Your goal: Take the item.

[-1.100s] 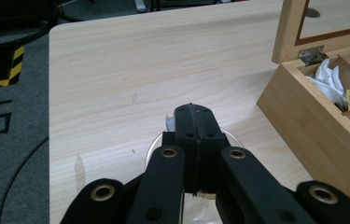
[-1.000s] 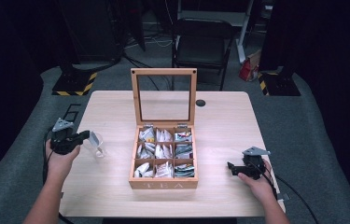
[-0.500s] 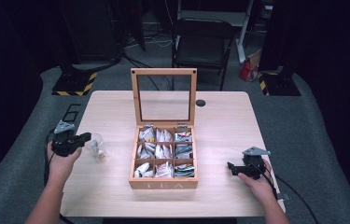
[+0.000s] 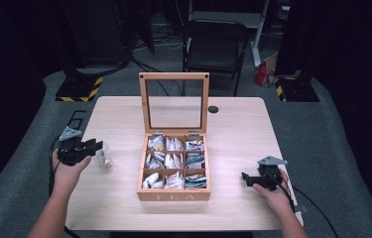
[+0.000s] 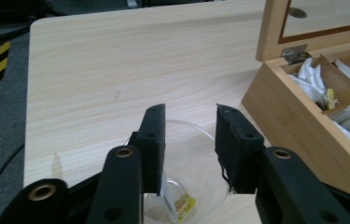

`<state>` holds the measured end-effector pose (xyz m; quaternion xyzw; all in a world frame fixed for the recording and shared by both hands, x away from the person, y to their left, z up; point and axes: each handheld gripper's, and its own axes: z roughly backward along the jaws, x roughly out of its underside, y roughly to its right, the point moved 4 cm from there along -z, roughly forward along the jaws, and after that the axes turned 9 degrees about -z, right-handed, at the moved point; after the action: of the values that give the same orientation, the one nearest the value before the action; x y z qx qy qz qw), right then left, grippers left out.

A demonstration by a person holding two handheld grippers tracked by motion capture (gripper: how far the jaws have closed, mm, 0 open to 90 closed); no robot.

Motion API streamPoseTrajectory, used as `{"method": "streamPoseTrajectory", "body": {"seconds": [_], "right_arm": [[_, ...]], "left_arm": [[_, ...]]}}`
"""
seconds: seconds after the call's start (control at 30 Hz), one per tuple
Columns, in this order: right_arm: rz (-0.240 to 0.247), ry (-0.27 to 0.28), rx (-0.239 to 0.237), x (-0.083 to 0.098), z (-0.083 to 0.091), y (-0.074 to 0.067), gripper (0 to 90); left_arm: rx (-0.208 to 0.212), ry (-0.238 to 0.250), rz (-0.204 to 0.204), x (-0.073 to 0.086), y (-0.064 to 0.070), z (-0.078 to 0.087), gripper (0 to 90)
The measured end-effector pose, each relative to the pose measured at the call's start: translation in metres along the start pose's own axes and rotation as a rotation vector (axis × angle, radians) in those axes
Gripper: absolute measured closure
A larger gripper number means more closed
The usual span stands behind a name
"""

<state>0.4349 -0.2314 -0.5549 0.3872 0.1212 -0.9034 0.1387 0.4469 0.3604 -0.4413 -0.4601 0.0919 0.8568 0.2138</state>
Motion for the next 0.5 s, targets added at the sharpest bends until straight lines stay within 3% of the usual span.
{"method": "streamPoseTrajectory", "body": {"seconds": [0.2,0.5], "right_arm": [[0.002,-0.001,-0.001,0.000,0.000,0.000,13.1],[-0.001,-0.002,-0.001,0.000,0.000,0.000,13.1]], "left_arm": [[0.029,0.009,-0.027,-0.006,0.012,-0.002,53.5],[0.058,0.025,-0.046,-0.011,0.027,-0.002,50.4]]}}
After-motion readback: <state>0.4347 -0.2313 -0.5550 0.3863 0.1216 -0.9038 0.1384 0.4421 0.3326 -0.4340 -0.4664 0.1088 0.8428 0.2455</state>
